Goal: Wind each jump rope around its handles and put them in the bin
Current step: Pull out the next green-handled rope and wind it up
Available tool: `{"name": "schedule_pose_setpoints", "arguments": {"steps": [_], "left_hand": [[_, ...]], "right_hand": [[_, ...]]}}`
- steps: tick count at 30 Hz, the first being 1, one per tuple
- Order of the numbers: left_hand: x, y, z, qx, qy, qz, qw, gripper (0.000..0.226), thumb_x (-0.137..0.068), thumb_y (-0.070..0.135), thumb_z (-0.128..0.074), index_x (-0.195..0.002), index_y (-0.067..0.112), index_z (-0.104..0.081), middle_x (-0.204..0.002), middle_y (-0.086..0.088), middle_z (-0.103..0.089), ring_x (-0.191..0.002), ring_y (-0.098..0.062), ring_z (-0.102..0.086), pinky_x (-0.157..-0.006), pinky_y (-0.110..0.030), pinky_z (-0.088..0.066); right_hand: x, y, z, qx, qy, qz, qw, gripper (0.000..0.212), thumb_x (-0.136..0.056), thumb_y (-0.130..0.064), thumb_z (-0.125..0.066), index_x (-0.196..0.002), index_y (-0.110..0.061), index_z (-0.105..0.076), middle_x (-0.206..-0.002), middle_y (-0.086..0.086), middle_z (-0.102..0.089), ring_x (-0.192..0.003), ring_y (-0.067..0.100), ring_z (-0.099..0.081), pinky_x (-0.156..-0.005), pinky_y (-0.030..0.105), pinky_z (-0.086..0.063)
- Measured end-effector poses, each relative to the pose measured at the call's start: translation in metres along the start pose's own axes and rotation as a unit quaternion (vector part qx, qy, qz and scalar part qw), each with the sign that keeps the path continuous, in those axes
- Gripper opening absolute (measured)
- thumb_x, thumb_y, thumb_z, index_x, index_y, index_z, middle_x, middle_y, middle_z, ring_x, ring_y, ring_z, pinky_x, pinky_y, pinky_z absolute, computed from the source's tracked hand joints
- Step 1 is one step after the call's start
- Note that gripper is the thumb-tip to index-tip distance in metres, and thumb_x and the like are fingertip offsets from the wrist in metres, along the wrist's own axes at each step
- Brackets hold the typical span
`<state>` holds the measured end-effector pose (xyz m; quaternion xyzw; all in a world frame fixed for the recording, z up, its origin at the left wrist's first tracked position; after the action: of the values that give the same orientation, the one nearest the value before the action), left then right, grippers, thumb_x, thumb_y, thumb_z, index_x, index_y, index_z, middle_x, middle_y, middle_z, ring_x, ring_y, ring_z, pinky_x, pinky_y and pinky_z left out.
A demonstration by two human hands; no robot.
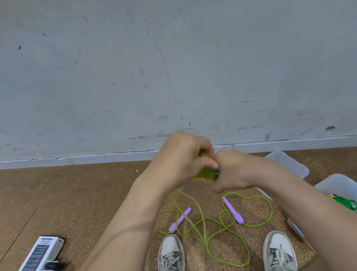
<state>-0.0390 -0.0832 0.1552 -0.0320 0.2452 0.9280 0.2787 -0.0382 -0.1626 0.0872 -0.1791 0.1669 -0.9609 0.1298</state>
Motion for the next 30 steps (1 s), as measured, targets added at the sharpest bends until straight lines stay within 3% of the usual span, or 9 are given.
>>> {"name": "schedule_pose_setpoints", "arguments": {"steps": [6, 9, 13, 16, 18, 20, 23, 27, 30], "left_hand": [[0.0, -0.023, -0.003, 0.135, -0.038, 0.066, 0.988, 0.018, -0.059, 0.027, -0.089, -0.067, 0.022, -0.073, -0.064, 0.005, -0.062, -0.058, -0.003, -0.05, -0.057, -0.021, -0.04], [0.004, -0.036, -0.005, 0.268, -0.08, 0.101, 0.955, 0.015, -0.063, 0.026, -0.084, -0.067, 0.015, -0.074, -0.061, -0.003, -0.063, -0.058, -0.011, -0.052, -0.056, -0.021, -0.041], [0.008, -0.049, -0.011, 0.37, -0.09, 0.127, 0.916, 0.011, -0.07, 0.019, -0.073, -0.069, 0.009, -0.07, -0.059, -0.001, -0.064, -0.053, -0.007, -0.055, -0.052, -0.018, -0.044], [0.006, -0.052, -0.016, 0.41, -0.07, 0.141, 0.898, 0.013, -0.079, 0.017, -0.068, -0.076, 0.005, -0.07, -0.064, -0.006, -0.065, -0.055, -0.012, -0.055, -0.053, -0.019, -0.043], [0.005, -0.051, -0.019, 0.408, -0.061, 0.146, 0.899, 0.011, -0.084, 0.011, -0.067, -0.074, 0.011, -0.07, -0.064, -0.011, -0.061, -0.052, -0.014, -0.046, -0.049, -0.02, -0.033], [0.004, -0.052, -0.022, 0.393, -0.069, 0.143, 0.906, 0.029, -0.094, 0.007, -0.056, -0.07, 0.016, -0.069, -0.054, -0.004, -0.053, -0.044, -0.009, -0.037, -0.043, -0.017, -0.026], [0.004, -0.043, -0.023, 0.378, -0.078, 0.128, 0.913, 0.022, -0.097, 0.015, -0.052, -0.087, 0.008, -0.07, -0.052, 0.0, -0.043, -0.043, -0.005, -0.032, -0.043, -0.015, -0.026], [0.0, -0.032, -0.027, 0.268, -0.065, 0.106, 0.955, 0.02, -0.094, 0.021, -0.059, -0.086, 0.01, -0.073, -0.05, 0.006, -0.047, -0.049, -0.008, -0.039, -0.052, -0.023, -0.031], [-0.003, -0.02, -0.02, 0.101, -0.058, 0.065, 0.991, 0.023, -0.092, 0.028, -0.06, -0.081, 0.012, -0.072, -0.053, 0.003, -0.047, -0.053, -0.011, -0.04, -0.056, -0.03, -0.034]], "right_hand": [[0.014, -0.024, 0.001, -0.011, -0.021, 0.108, 0.994, 0.029, -0.076, -0.038, -0.077, -0.072, -0.028, -0.05, -0.064, -0.011, -0.051, -0.062, 0.008, -0.052, -0.052, 0.018, -0.036], [0.027, -0.037, 0.004, -0.148, -0.071, 0.159, 0.974, 0.024, -0.084, -0.054, -0.063, -0.064, -0.04, -0.06, -0.054, -0.016, -0.054, -0.056, -0.001, -0.051, -0.054, 0.012, -0.034], [0.033, -0.035, 0.009, -0.311, -0.079, 0.13, 0.938, 0.066, -0.081, -0.071, -0.03, -0.065, -0.012, -0.057, -0.064, 0.012, -0.049, -0.059, 0.019, -0.043, -0.049, 0.019, -0.033], [0.029, -0.026, 0.018, -0.344, -0.011, 0.106, 0.933, 0.08, -0.088, -0.066, -0.027, -0.071, 0.005, -0.062, -0.054, 0.007, -0.051, -0.05, 0.015, -0.044, -0.045, 0.017, -0.035], [0.028, -0.019, 0.03, -0.382, 0.051, 0.099, 0.918, 0.076, -0.095, -0.06, -0.025, -0.07, 0.002, -0.064, -0.047, 0.001, -0.052, -0.043, 0.011, -0.042, -0.042, 0.017, -0.034], [0.029, -0.005, 0.044, -0.439, 0.124, 0.068, 0.887, 0.074, -0.098, -0.056, -0.024, -0.069, -0.001, -0.063, -0.045, 0.002, -0.05, -0.037, 0.01, -0.039, -0.038, 0.015, -0.03], [0.027, 0.015, 0.053, -0.463, 0.199, 0.023, 0.863, 0.077, -0.1, -0.055, -0.023, -0.065, 0.002, -0.061, -0.042, 0.004, -0.045, -0.033, 0.011, -0.036, -0.037, 0.017, -0.029], [0.016, 0.033, 0.045, -0.43, 0.264, -0.037, 0.863, 0.081, -0.097, -0.061, -0.027, -0.055, -0.003, -0.063, -0.041, 0.003, -0.054, -0.038, 0.014, -0.047, -0.054, 0.027, -0.038], [0.01, 0.039, 0.042, -0.392, 0.281, -0.066, 0.873, 0.077, -0.097, -0.06, -0.029, -0.048, -0.009, -0.059, -0.038, -0.001, -0.056, -0.05, 0.019, -0.053, -0.066, 0.035, -0.045]]}}
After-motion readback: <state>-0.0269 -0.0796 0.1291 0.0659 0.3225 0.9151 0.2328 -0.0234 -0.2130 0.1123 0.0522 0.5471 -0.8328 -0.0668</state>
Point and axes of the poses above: each hand's wrist, its own x-axis away from the middle knuckle, its own z-axis out of the back of the hand, y = z × x, the point moved 8 cm from there along -x, towards the middle knuckle
